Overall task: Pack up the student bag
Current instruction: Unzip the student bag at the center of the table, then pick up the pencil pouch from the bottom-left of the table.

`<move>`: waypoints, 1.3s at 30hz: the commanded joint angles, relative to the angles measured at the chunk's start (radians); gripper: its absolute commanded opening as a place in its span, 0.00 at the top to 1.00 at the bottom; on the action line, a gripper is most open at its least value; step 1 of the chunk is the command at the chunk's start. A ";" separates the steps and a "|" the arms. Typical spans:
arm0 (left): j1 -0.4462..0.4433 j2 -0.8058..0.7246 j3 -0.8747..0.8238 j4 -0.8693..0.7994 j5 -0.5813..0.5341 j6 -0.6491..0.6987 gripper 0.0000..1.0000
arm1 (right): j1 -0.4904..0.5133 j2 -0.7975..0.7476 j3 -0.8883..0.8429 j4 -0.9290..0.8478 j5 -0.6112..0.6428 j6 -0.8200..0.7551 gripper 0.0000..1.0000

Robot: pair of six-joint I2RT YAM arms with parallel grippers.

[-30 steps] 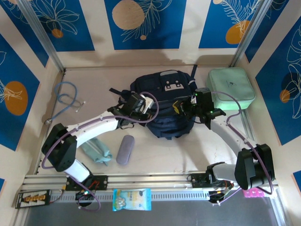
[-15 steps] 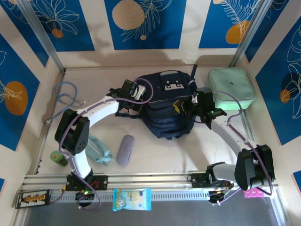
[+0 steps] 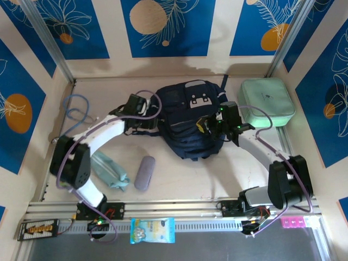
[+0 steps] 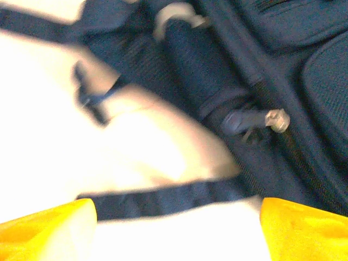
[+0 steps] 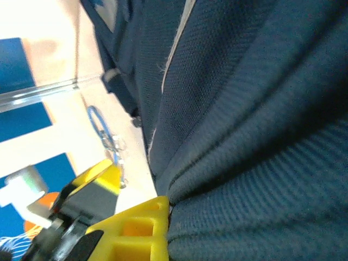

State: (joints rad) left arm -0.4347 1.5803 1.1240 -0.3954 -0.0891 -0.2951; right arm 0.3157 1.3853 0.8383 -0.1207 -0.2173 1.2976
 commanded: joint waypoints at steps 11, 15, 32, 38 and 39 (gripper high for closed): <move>0.310 -0.396 -0.266 -0.319 -0.168 -0.367 0.00 | 0.066 0.013 0.099 -0.141 0.178 -0.200 0.44; 0.393 -0.425 -0.323 -0.382 -0.212 -0.448 0.00 | 0.062 -0.058 0.120 -0.254 0.238 -0.275 0.32; 0.531 -0.379 -0.508 -0.203 -0.035 -0.435 0.42 | 0.116 -0.169 0.165 -0.312 0.477 -0.436 0.19; 0.529 -0.399 -0.487 -0.172 0.018 -0.423 0.79 | 0.137 -0.142 0.150 -0.276 0.421 -0.413 0.20; 0.528 -0.411 -0.478 -0.173 0.033 -0.420 0.83 | 0.139 -0.135 0.148 -0.266 0.407 -0.415 0.20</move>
State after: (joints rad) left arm 0.0849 1.1973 0.6239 -0.5880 -0.1181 -0.7265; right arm 0.4461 1.2366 0.9760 -0.4191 0.2249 0.8871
